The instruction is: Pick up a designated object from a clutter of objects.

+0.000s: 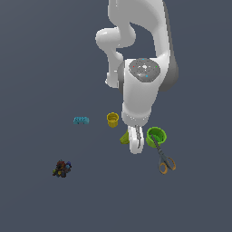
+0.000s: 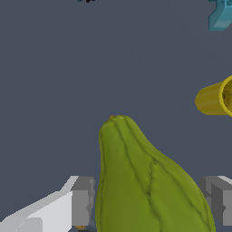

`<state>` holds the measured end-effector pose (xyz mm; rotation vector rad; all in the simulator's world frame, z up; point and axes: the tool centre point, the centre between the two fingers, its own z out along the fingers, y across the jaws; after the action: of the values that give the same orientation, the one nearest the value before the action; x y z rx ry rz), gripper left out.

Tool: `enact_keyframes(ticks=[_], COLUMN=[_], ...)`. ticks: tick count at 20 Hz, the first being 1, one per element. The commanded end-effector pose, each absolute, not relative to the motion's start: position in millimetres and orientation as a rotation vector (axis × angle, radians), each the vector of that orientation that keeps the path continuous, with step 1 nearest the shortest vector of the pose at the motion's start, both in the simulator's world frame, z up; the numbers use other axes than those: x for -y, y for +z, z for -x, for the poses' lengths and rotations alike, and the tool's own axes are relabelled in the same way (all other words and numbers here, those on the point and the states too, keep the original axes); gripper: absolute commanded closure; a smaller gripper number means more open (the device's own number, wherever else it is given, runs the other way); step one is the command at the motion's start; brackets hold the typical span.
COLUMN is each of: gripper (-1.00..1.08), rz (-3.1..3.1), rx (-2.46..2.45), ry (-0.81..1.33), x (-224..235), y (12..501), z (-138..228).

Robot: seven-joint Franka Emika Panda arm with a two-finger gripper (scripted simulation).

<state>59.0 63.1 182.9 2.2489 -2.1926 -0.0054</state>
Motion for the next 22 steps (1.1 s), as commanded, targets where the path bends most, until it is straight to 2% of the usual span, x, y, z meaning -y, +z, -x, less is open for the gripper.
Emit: enact_keyframes(ticks=[1, 14, 22], gripper=[1.08, 1.08, 1.08], rz=[-2.25, -2.247, -2.248], rx=[2.194, 2.194, 2.193], ry=[-0.002, 0.004, 0.004], x=[-76.3, -149.8, -186.3], y=[206.9, 334.2, 394.8], z=[-47.2, 16.3, 44.6])
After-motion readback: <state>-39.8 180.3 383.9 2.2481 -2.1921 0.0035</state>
